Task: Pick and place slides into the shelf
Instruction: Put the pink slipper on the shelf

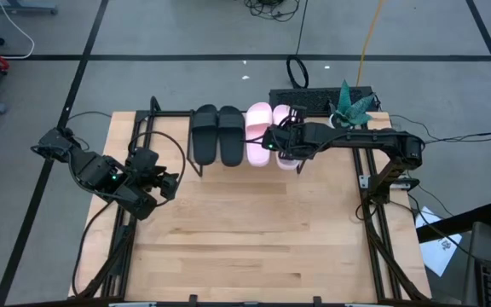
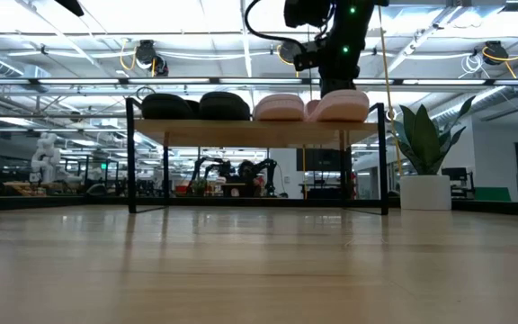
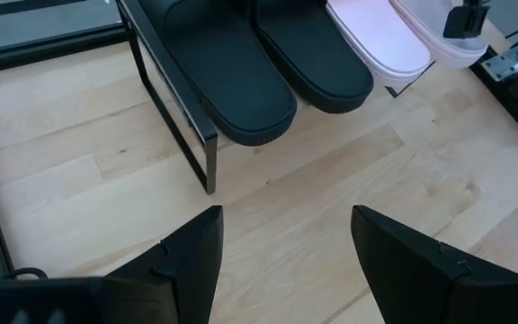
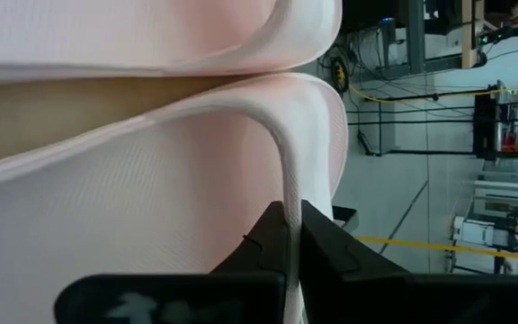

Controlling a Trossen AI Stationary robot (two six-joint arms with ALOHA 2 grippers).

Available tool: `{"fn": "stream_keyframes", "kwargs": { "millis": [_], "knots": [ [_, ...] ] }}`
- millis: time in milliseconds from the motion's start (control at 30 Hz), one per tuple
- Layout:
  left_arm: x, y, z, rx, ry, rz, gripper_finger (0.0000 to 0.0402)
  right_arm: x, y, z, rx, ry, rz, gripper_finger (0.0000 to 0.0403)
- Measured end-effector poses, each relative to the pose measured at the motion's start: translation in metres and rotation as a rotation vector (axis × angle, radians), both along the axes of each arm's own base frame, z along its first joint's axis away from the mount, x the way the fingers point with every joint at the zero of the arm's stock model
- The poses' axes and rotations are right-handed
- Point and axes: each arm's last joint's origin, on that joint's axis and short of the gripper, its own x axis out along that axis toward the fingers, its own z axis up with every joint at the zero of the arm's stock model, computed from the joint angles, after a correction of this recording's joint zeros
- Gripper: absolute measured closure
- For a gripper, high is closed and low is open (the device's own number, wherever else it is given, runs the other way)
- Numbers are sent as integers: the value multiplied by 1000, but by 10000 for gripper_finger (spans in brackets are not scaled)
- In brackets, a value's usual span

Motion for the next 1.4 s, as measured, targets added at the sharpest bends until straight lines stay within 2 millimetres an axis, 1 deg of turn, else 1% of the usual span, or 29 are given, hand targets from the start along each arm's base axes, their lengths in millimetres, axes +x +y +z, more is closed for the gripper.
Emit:
{"fn": "stream_keyframes", "kwargs": {
  "millis": [400,533,967,1067,1400],
  "knots": [
    [0,0,0,0,0,0,163,2,-1,-1,-12,11,23,403],
    [0,0,0,0,0,0,163,2,-2,1,-76,50,32,403],
    [0,0,0,11,-11,8,163,5,-1,2,-44,25,58,402],
    [0,0,0,11,-12,8,163,5,-1,2,-46,27,61,391],
    [0,0,0,14,-9,4,163,7,-1,3,-50,8,74,324]
  ]
}}
